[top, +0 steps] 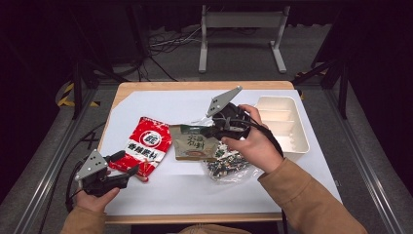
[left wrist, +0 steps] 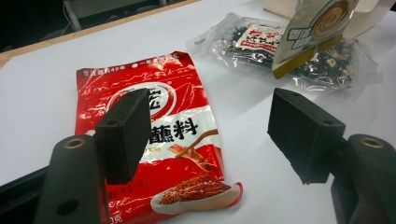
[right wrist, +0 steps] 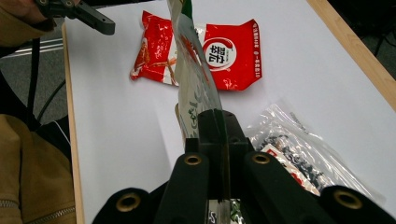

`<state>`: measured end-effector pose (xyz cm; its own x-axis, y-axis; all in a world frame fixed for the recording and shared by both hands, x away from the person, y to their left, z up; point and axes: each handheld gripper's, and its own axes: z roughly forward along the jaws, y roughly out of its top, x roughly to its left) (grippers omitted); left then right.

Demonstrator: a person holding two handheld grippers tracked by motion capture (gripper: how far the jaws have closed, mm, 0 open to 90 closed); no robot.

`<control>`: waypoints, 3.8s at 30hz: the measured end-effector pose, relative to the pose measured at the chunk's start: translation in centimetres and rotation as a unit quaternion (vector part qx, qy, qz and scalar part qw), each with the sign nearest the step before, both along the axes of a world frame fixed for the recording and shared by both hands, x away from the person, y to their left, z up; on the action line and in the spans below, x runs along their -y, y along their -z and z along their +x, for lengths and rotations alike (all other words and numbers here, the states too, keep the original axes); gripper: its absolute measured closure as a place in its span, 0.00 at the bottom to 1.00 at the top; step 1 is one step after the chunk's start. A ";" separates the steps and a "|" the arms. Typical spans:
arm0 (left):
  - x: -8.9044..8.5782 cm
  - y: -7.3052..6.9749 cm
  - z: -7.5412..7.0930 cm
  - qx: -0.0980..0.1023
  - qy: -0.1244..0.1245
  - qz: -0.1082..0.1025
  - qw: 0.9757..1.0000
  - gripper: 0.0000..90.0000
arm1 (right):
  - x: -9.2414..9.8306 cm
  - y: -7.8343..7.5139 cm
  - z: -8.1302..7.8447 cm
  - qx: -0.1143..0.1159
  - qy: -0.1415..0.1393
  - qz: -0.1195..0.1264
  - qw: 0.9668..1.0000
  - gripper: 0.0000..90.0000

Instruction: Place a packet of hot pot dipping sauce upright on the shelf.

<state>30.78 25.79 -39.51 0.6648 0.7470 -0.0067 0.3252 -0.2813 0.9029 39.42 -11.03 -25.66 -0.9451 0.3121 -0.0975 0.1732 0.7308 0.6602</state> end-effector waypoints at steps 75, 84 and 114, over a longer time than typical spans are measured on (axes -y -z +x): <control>-0.7 0.4 -0.7 -0.012 -0.017 0.002 1.000 0.35 | 18.6 -5.6 9.4 0.080 0.110 -0.034 0.990 1.00; -0.7 0.5 -0.6 -0.015 -0.017 -0.001 1.000 0.35 | 20.1 -5.6 11.1 0.102 0.121 -0.039 0.987 1.00; -0.9 0.7 -0.7 -0.020 -0.024 -0.002 1.000 0.35 | 23.5 -2.2 15.0 0.128 0.142 -0.058 0.980 1.00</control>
